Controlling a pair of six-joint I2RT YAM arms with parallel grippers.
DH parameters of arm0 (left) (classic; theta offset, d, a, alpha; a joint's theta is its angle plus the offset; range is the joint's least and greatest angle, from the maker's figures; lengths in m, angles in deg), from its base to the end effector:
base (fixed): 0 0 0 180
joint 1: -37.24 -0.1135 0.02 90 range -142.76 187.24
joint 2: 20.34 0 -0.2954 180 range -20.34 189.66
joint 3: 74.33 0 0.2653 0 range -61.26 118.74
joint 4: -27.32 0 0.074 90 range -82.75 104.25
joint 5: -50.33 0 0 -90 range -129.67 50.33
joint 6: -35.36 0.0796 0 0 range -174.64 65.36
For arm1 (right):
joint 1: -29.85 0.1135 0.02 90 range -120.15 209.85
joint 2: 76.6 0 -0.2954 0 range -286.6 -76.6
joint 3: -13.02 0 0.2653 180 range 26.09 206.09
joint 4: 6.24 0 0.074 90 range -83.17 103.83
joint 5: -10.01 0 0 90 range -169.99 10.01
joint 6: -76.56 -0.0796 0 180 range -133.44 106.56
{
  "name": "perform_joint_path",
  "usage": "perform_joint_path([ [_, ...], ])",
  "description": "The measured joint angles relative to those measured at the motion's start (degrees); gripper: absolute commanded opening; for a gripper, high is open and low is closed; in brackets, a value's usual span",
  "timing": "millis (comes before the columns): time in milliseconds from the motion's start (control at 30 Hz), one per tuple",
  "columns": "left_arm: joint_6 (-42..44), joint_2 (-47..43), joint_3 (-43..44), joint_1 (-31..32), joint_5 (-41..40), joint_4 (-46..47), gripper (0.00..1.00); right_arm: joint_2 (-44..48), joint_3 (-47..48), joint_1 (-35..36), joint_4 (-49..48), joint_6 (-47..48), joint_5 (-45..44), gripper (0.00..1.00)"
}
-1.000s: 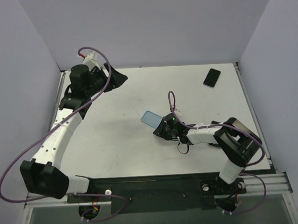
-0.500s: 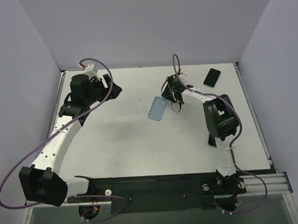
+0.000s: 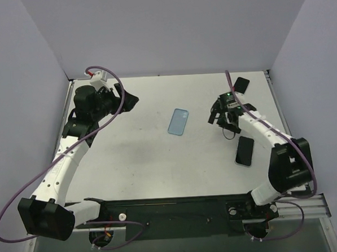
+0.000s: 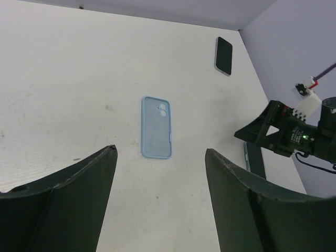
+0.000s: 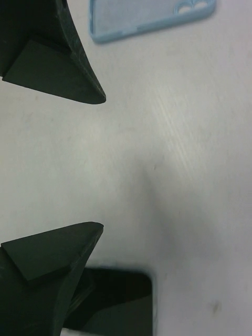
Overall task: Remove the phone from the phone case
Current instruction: Pick up the phone at the center of the board.
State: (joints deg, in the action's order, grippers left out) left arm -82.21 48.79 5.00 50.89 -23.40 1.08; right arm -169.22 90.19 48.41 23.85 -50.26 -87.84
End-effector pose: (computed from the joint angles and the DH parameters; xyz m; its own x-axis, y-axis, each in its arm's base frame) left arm 0.3061 -0.0973 0.3949 -0.4640 -0.3445 -0.8161 0.3085 0.8008 -0.5134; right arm 0.3791 0.1158 0.2288 -0.6763 0.3992 -0.6191 0.2257 0.9123 0.3417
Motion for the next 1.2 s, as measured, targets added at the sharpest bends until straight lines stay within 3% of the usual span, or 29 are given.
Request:
perform_joint_path([
  [200, -0.8, -0.6, -0.2, 0.1, 2.1, 0.7, 0.78, 14.7, -10.3, -12.9, 8.5, 4.8, -4.3, 0.9],
  [433, -2.2, -0.7, -0.3, 0.1, 4.4, 1.7, 0.78, 13.9, -16.2, -28.5, 11.5, 10.6, 5.7, 0.89],
  [767, -2.4, -1.1, -1.0, 0.1, 5.4, 2.7, 0.79, 2.6, -14.2, -29.0, 10.9, 15.2, 17.0, 0.85],
  [1200, -3.8, -1.1, -1.8, -0.5, 7.6, 4.2, 0.79, -6.7, -7.1, -26.2, 16.3, 15.0, 13.4, 0.79],
])
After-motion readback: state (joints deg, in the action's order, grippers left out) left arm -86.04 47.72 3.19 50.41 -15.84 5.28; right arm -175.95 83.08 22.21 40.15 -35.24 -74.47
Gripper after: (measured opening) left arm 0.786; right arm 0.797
